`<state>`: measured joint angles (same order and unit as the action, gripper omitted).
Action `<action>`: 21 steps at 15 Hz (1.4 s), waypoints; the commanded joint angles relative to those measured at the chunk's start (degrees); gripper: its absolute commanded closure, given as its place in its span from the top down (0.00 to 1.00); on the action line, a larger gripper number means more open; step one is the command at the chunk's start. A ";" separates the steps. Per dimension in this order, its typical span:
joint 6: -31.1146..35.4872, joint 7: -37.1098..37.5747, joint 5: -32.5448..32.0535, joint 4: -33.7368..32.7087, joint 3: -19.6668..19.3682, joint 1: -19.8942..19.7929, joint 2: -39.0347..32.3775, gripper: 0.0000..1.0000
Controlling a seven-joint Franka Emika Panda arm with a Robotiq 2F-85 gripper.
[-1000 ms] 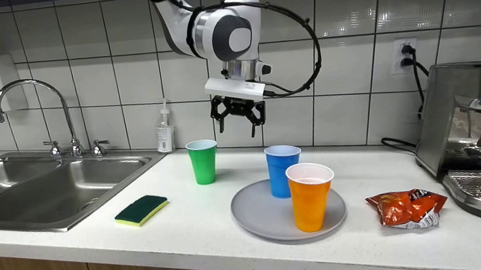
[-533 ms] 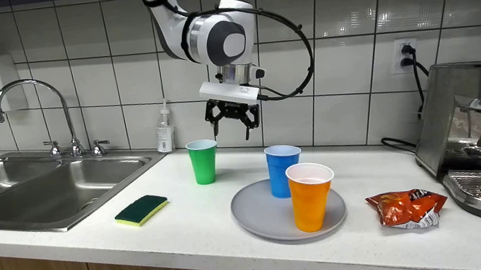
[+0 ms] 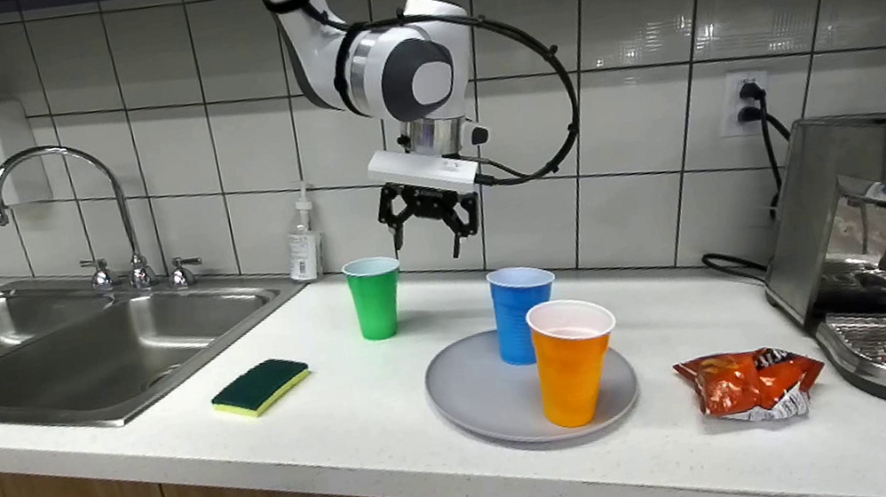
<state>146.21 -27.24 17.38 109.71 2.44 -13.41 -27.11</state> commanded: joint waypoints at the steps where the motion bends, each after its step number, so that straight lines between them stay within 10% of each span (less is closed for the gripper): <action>1: 0.01 0.51 -0.69 -0.01 0.80 -0.74 0.02 1.00; 21: 0.48 -0.08 -5.40 1.35 1.76 1.25 -0.77 1.00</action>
<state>146.20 -27.47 13.76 110.78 3.95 -12.31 -27.67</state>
